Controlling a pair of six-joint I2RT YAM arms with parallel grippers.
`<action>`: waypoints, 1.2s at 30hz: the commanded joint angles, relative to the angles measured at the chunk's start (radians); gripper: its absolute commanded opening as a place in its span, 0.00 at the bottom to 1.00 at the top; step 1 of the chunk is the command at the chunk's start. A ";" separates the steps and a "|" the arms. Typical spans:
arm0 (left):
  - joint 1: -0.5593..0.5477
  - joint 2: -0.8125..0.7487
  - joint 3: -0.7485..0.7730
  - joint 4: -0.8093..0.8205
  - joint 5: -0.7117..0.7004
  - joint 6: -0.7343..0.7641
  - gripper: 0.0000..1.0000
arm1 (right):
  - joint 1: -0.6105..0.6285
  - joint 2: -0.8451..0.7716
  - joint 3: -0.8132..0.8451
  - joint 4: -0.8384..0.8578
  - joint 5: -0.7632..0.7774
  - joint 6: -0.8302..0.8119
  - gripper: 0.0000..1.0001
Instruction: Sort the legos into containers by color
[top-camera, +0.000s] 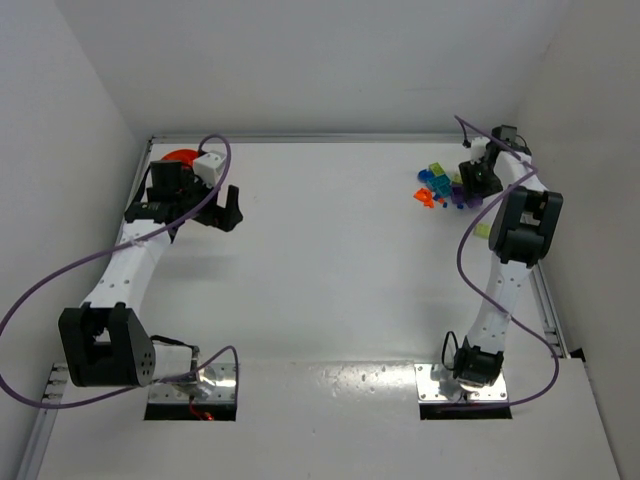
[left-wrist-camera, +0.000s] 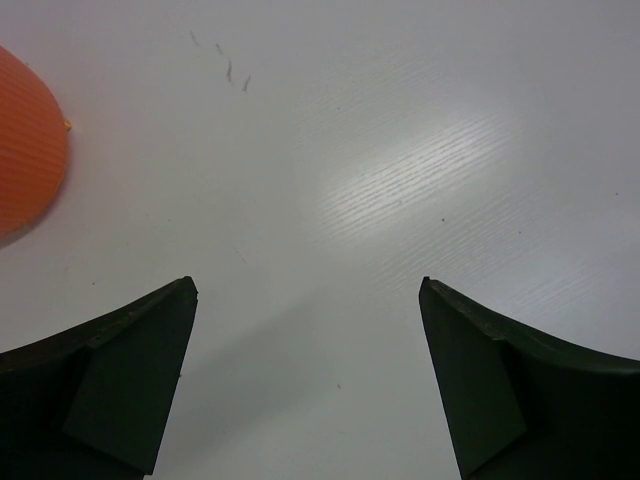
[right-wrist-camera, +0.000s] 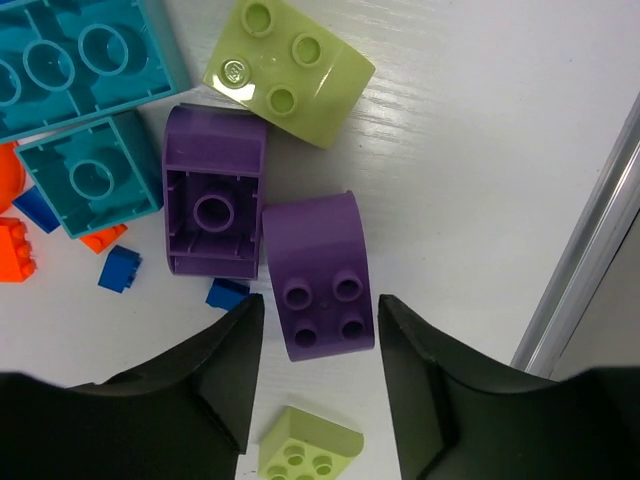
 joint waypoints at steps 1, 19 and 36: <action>-0.007 0.009 0.046 0.015 0.029 0.011 0.99 | -0.001 0.001 0.006 0.036 -0.005 0.001 0.48; -0.007 0.009 0.081 -0.061 0.230 0.068 0.99 | -0.001 -0.341 -0.169 -0.159 -0.375 -0.149 0.11; -0.158 0.073 0.166 0.147 0.706 -0.269 0.94 | 0.307 -0.355 -0.064 -0.699 -1.167 -0.320 0.12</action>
